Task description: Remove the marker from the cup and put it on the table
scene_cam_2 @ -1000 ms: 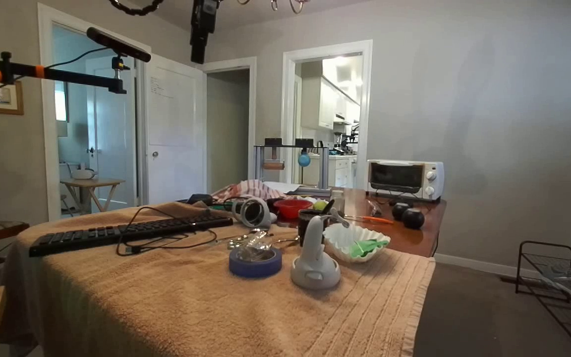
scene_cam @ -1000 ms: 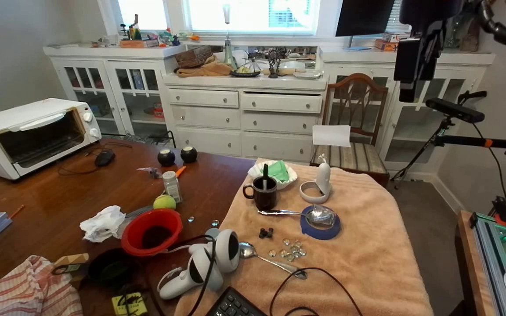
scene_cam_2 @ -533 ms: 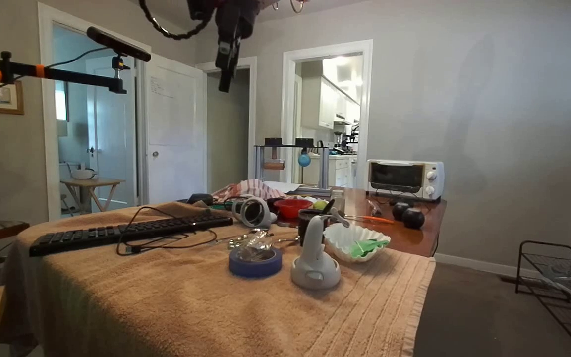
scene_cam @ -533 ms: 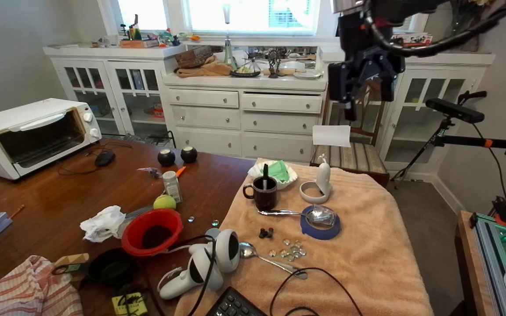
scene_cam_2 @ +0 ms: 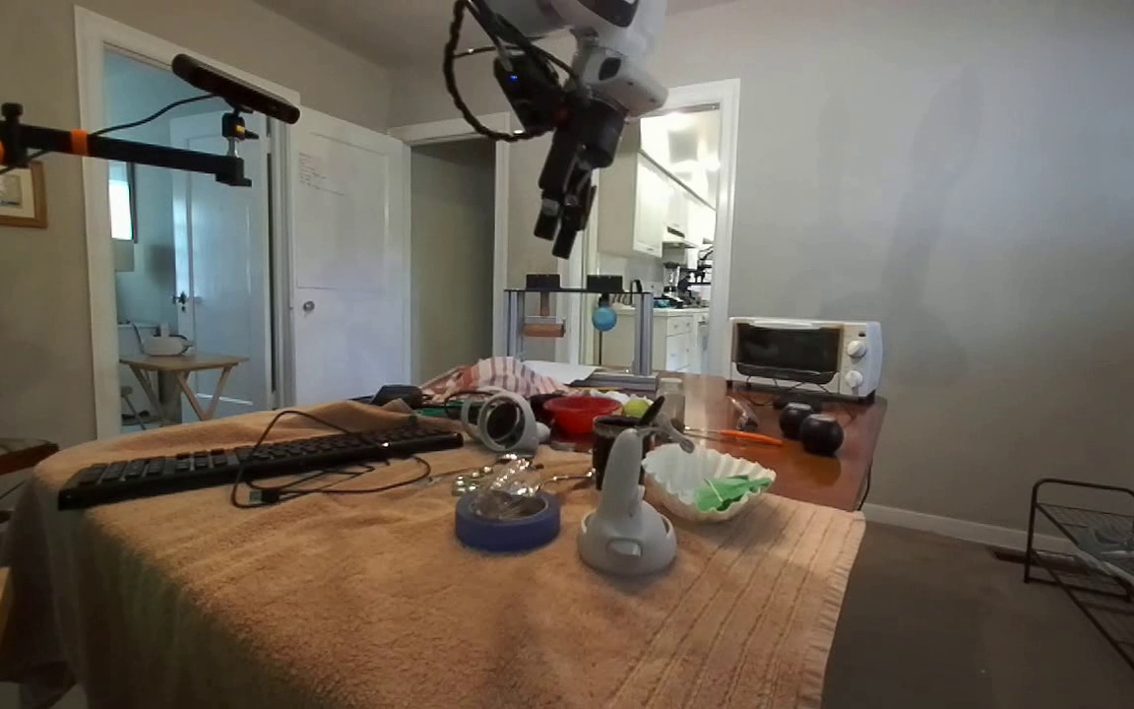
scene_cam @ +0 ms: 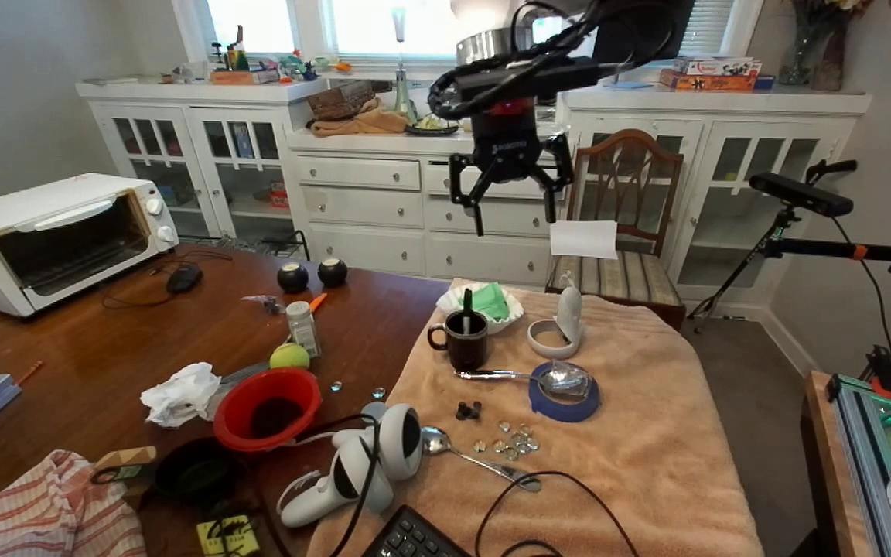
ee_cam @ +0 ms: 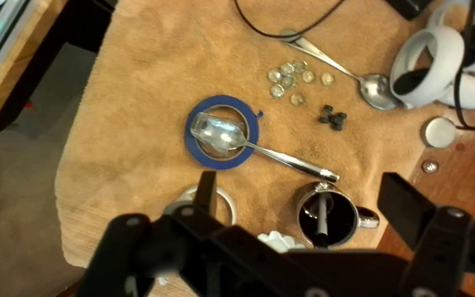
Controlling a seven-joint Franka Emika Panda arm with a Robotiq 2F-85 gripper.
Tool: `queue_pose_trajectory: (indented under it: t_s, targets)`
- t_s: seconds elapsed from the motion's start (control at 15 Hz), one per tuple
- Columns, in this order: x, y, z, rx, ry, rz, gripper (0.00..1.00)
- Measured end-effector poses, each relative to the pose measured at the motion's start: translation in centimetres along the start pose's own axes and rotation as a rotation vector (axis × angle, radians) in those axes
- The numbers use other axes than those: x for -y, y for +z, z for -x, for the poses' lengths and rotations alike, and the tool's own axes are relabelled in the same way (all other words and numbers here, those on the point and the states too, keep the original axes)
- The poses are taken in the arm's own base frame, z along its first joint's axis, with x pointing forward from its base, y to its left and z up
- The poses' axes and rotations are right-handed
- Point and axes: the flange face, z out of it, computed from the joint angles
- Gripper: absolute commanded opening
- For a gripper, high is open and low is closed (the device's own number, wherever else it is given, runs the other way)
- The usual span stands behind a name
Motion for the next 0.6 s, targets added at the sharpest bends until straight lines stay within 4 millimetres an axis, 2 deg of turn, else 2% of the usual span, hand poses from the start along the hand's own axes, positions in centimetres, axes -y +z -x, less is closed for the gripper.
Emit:
queue_pose_trajectory:
  t_s: [0.27,0.6]
  targets:
    - [2.7,1.9,-5.7,0.011,0.187,-0.108,1.00]
    - [4.5,5.0,-10.6,-0.053,0.397,-0.242,1.00]
